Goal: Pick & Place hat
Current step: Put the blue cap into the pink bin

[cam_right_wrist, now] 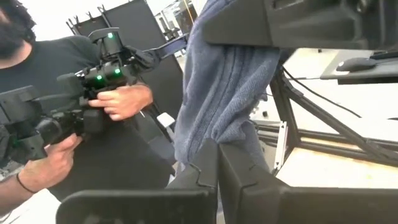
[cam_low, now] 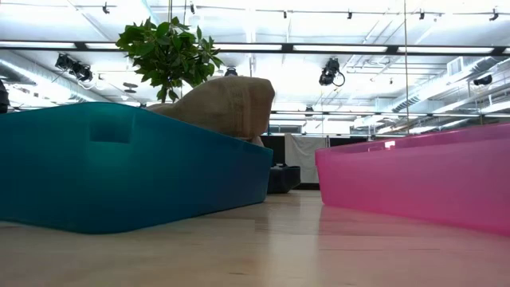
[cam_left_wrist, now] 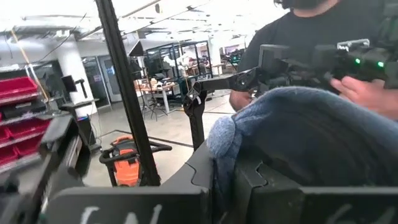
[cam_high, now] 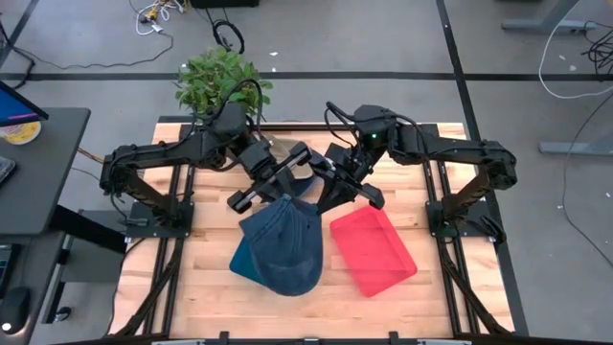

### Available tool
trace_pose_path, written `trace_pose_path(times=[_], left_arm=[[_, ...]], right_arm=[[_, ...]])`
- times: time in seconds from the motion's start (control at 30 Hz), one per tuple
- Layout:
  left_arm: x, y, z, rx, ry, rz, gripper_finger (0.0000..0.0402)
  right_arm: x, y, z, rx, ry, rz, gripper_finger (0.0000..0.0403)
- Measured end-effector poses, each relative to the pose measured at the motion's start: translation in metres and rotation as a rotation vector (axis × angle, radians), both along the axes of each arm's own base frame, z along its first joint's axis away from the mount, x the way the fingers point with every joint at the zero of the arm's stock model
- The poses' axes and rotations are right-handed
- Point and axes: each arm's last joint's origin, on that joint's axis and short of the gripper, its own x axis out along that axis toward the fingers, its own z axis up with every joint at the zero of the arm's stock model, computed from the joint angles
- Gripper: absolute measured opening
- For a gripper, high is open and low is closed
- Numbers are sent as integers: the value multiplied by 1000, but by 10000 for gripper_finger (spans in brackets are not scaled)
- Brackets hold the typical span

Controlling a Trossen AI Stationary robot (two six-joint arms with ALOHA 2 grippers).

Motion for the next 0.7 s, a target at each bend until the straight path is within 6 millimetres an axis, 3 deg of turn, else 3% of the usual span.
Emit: trace_pose_path(times=[0.2, 0.4, 0.53, 0.7], left_arm=[[1, 2, 2, -141, 117, 76, 31], [2, 3, 3, -166, 117, 133, 46], [2, 6, 3, -219, 160, 143, 90], [1, 13, 4, -244, 176, 164, 173]], right_arm=[[-23, -3, 12, -24, 2, -38, 1], [-50, -10, 20, -52, 44, -110, 0], [-66, -9, 24, -65, 75, -127, 0], [-78, -8, 28, -67, 82, -137, 0]])
